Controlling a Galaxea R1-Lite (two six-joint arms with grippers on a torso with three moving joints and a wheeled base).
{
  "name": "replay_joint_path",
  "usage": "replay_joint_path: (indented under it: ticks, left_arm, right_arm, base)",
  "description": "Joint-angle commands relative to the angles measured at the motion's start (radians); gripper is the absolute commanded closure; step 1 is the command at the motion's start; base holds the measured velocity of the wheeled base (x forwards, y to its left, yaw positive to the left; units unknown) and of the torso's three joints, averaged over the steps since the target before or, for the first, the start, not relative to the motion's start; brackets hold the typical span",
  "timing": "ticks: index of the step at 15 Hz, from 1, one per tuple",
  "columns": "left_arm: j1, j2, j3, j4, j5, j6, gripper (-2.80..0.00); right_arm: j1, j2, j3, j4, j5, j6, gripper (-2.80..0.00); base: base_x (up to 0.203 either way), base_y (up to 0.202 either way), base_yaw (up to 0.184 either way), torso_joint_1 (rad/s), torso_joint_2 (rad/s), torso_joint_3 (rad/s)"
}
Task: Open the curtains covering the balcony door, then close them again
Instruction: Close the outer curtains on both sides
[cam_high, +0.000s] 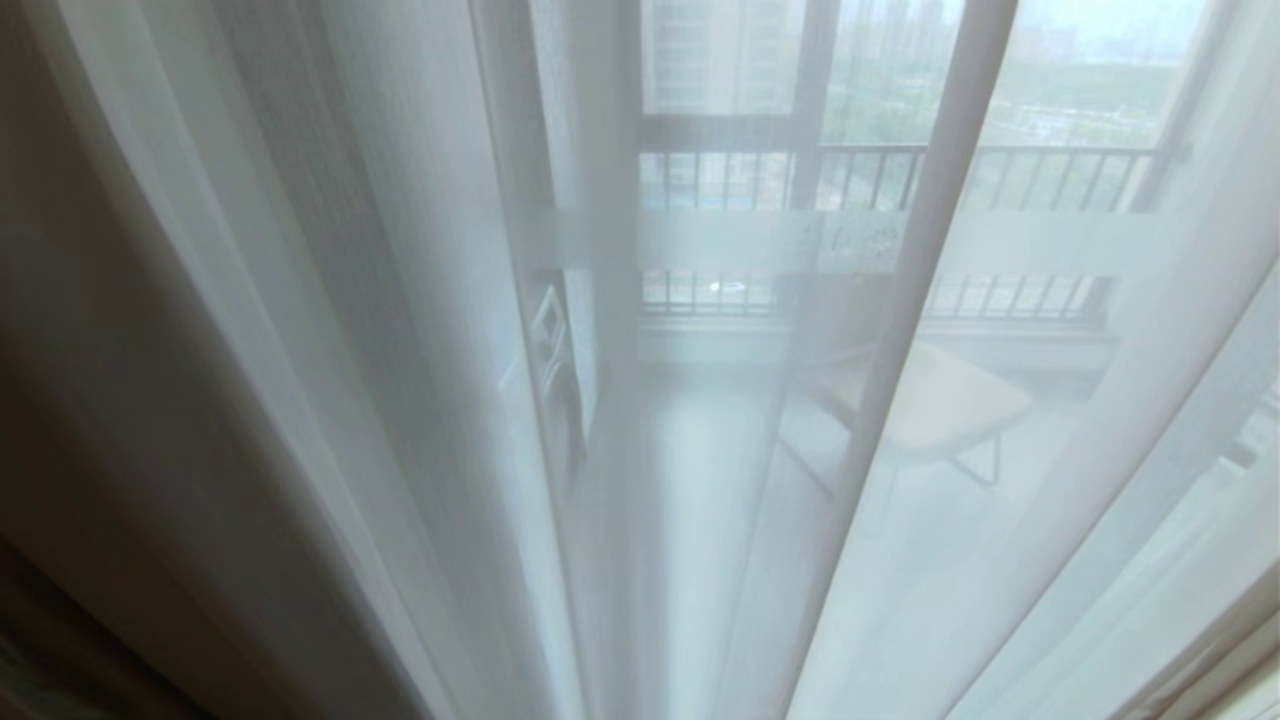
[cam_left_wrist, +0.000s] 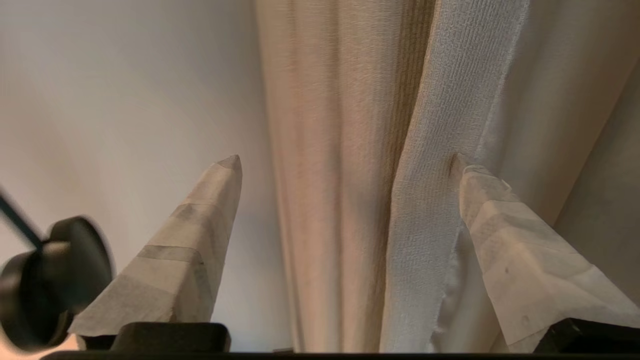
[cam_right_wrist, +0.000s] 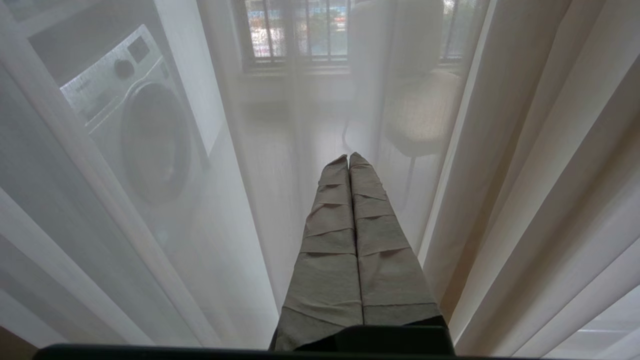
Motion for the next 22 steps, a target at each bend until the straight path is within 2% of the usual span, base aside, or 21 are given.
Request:
replay_joint_path:
  ticks: [1,4,6,7,10,12,13,15,22]
  left_arm:
    - [0.005,0.065,-0.057,-0.003,-0.051,-0.012,-2.80]
    - [0.005,0.087,-0.088,-0.003,-0.229,-0.047,-2.80]
    - [0.005,0.100,-0.091,-0.003,-0.324,-0.084,-2.80]
    - [0.005,0.108,-0.092,-0.004,-0.356,-0.100,-2.80]
    - [0.011,0.144,-0.137,-0.013,-0.389,-0.117,-2.80]
    - [0.020,0.195,-0.160,-0.138,-0.407,-0.130,-2.80]
    - [0.026,0.228,-0.179,-0.220,-0.424,-0.132,0.00]
    - [0.035,0.242,-0.187,-0.258,-0.456,-0.133,0.00]
    - [0.028,0.189,-0.173,-0.285,-0.475,-0.133,0.00]
  right_arm:
    - [0.000,0.000,0.000,0.000,0.000,0.000,0.00]
    - [0.000,0.000,0.000,0.000,0.000,0.000,0.00]
    - [0.000,0.000,0.000,-0.002,0.000,0.000,0.00]
    - [0.000,0.000,0.000,0.000,0.000,0.000,0.00]
    - [0.000,0.000,0.000,0.000,0.000,0.000,0.00]
    - [0.000,0.000,0.000,0.000,0.000,0.000,0.00]
    - [0.000,0.000,0.000,0.000,0.000,0.000,0.00]
    - [0.000,0.000,0.000,0.000,0.000,0.000,0.00]
    - [0.000,0.000,0.000,0.000,0.000,0.000,0.00]
  base:
    - [0.000,0.000,0.000,0.000,0.00,0.000]
    - [0.000,0.000,0.000,0.000,0.00,0.000]
    - [0.000,0.000,0.000,0.000,0.00,0.000]
    - [0.000,0.000,0.000,0.000,0.00,0.000]
    - [0.000,0.000,0.000,0.000,0.00,0.000]
    - [0.000,0.000,0.000,0.000,0.00,0.000]
    - [0.000,0.000,0.000,0.000,0.00,0.000]
    - [0.000,0.000,0.000,0.000,0.00,0.000]
    - [0.000,0.000,0.000,0.000,0.00,0.000]
